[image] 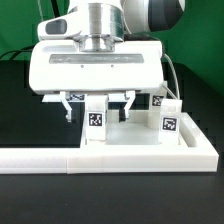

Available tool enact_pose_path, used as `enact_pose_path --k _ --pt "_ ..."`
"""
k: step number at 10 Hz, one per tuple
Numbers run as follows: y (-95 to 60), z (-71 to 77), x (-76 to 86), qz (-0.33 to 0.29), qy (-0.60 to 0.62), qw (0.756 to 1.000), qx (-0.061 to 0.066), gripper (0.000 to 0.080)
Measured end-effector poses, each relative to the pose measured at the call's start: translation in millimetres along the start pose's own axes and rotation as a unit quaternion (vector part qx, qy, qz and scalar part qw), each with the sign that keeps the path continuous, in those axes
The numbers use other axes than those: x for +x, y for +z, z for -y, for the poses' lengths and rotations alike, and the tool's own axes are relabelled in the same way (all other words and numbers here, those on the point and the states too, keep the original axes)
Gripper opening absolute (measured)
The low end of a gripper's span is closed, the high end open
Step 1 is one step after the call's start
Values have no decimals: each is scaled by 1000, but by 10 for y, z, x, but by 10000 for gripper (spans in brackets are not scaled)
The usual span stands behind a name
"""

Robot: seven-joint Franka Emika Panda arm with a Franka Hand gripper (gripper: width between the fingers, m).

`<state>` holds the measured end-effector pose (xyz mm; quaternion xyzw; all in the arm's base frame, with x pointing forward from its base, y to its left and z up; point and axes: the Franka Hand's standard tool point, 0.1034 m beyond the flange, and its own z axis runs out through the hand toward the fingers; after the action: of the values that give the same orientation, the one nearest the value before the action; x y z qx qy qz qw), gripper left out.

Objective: Assemble square table

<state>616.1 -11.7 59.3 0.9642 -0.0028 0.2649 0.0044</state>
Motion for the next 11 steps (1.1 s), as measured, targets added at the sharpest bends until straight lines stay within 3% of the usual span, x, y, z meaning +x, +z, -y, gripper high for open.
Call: enact_pose_path --k 2,6,7,8,9,10,11 --pt "-9 -2 3 2 2 1000 1 648" --pt "-188 8 153 14 15 1000 14 648" --pt "-211 20 170 36 27 999 25 648" --pt "-222 -38 219 35 37 998 23 648" --pt "-200 -14 177 59 53 996 33 648" --pt "-203 59 163 110 68 990 56 648" --pt "-209 68 208 120 68 989 62 648"
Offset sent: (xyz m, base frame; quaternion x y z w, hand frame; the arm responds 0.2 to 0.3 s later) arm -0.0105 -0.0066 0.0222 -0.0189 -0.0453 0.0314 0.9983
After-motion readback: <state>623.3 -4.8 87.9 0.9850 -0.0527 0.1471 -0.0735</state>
